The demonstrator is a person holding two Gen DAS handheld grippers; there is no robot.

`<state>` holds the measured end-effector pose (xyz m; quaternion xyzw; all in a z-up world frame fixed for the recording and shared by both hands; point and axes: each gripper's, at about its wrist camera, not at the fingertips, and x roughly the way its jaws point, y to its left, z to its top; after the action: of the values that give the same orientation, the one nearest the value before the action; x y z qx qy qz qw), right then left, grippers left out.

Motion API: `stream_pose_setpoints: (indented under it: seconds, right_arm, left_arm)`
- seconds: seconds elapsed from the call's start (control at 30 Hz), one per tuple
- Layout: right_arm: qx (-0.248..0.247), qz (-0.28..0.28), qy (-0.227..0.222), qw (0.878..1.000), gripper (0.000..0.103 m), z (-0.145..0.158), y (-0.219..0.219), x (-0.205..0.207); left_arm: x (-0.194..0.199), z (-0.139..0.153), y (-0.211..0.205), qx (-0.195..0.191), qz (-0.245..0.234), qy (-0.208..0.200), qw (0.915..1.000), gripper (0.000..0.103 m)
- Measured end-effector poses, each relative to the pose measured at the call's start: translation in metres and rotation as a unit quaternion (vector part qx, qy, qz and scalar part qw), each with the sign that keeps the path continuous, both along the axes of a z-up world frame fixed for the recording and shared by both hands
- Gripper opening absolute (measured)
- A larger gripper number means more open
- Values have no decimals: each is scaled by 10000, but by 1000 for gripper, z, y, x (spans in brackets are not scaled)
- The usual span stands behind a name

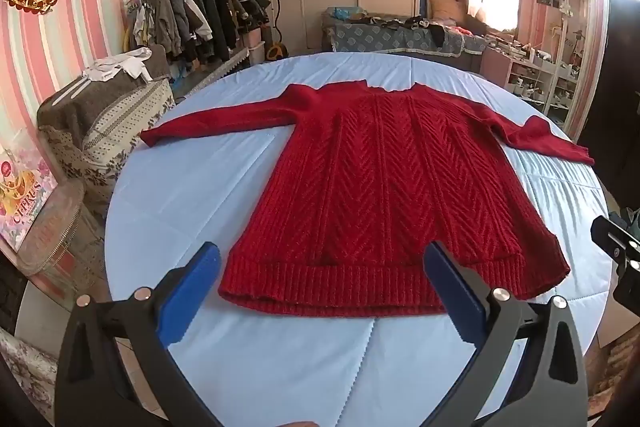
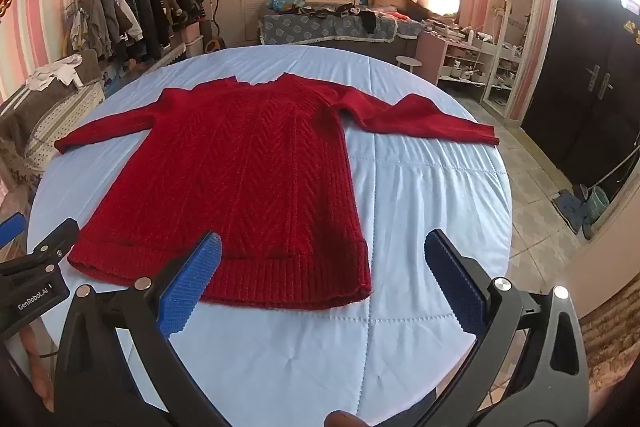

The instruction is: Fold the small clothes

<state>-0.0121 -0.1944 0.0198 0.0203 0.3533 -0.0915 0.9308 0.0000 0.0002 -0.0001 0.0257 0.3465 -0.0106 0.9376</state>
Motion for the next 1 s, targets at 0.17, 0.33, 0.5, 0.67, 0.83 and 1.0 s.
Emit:
stream_pose_setpoints:
  seconds: [0.17,0.33,0.5,0.67,0.83,1.0]
  right_arm:
    - [11,-19,11,10000,100,0,0,1]
    - [-40,-14,-30,10000,100,1,2,-1]
    - [-43,-23,-43,10000,100,-2,0,1]
    - [-41,-24,-22,10000,100,-1,-5,6]
    - [-73,-12,0,10000,100,0,-17,26]
    - [-58,-54,20,10000,100,-1,-27,39]
  left_arm:
    - [0,0,0,31,-24,-6,10000,102]
    - [1,-4,-2,49,-28,-17,10000,102]
    - [1,-4,0,28,-27,-45,10000,102]
    - [7,1,-3,60,-40,-42,10000,102]
    - [13,1,-4,99,-46,-40,9999,102]
    - [27,1,-5,149,-50,-78,9998,102]
